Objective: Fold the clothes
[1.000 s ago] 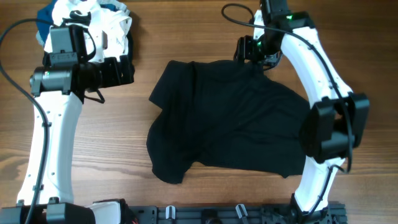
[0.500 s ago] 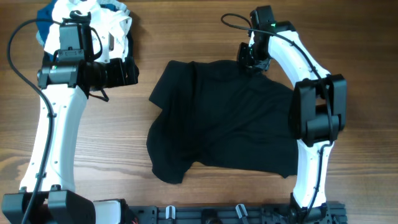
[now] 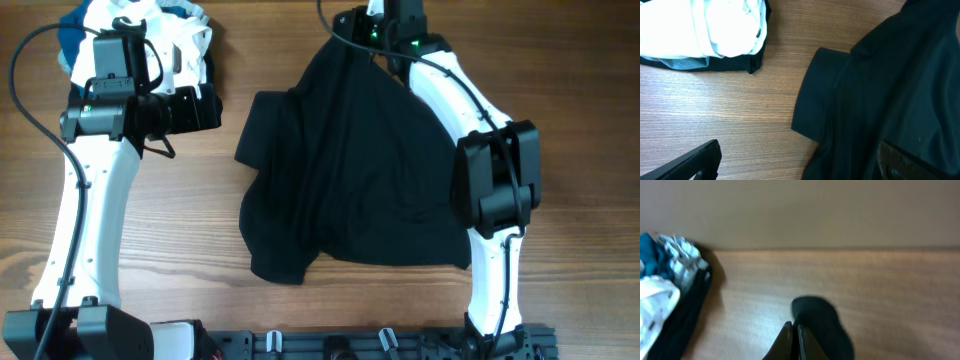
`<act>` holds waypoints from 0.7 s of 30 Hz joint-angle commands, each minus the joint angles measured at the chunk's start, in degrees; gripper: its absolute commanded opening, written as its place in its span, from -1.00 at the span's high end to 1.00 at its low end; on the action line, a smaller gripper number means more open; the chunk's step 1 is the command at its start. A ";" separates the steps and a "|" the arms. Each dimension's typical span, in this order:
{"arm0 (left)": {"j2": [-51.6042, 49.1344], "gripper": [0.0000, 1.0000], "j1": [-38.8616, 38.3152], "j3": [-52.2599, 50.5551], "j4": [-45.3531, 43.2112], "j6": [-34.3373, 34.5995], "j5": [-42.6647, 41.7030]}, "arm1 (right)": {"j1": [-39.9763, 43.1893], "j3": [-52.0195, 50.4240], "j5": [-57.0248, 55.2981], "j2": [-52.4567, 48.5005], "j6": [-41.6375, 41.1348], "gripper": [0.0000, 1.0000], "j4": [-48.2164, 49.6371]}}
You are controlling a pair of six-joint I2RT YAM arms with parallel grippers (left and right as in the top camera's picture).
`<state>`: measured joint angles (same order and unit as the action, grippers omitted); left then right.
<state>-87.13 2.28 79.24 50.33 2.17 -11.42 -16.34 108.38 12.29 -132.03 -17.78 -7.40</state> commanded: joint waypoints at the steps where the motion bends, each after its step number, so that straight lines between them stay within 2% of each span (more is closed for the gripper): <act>1: -0.33 -1.00 -0.31 1.01 -0.20 -1.11 -0.68 | 0.66 1.27 -6.16 -1.66 1.29 -0.35 1.16; 2: -0.39 -1.00 -0.31 1.01 -0.17 -1.11 -0.68 | 1.07 1.29 -6.08 -1.49 1.60 -0.96 0.72; 6: -1.29 -1.00 -0.31 0.74 0.09 -1.11 -0.70 | 2.99 1.29 -2.12 2.12 1.77 -0.99 -8.92; 9: -2.82 -1.00 -0.31 -1.07 0.07 -1.14 -0.72 | 4.81 1.29 -0.17 7.48 1.86 -0.99 -25.81; 10: -3.78 -0.99 -0.31 -1.81 0.11 -1.16 -0.70 | 5.49 1.29 0.00 9.22 3.65 -1.00 -32.02; 11: -5.35 -0.99 -0.31 -2.62 0.48 -1.73 -0.72 | 6.27 1.29 0.22 11.26 10.62 -0.99 -41.13; 13: -7.58 -0.94 -0.31 -3.72 0.48 -1.99 -0.72 | 7.08 1.29 -0.50 12.79 16.41 -1.00 -50.49; 15: -9.92 -0.83 -0.31 -4.48 -0.04 -1.99 -0.70 | 8.11 1.29 -3.74 13.57 15.58 -0.99 -57.55; 17: -12.44 -0.61 -0.33 -5.14 -1.40 -1.97 -0.74 | 9.03 1.29 -5.42 13.70 12.76 -0.99 -61.37; 21: -19.17 -0.23 -2.40 -5.40 -4.92 -1.97 -0.72 | 11.65 1.27 -8.70 13.70 6.29 -0.94 -64.06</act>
<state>-101.80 2.07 74.59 47.40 0.64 -11.42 -6.66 109.23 7.66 -118.19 -7.03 -70.59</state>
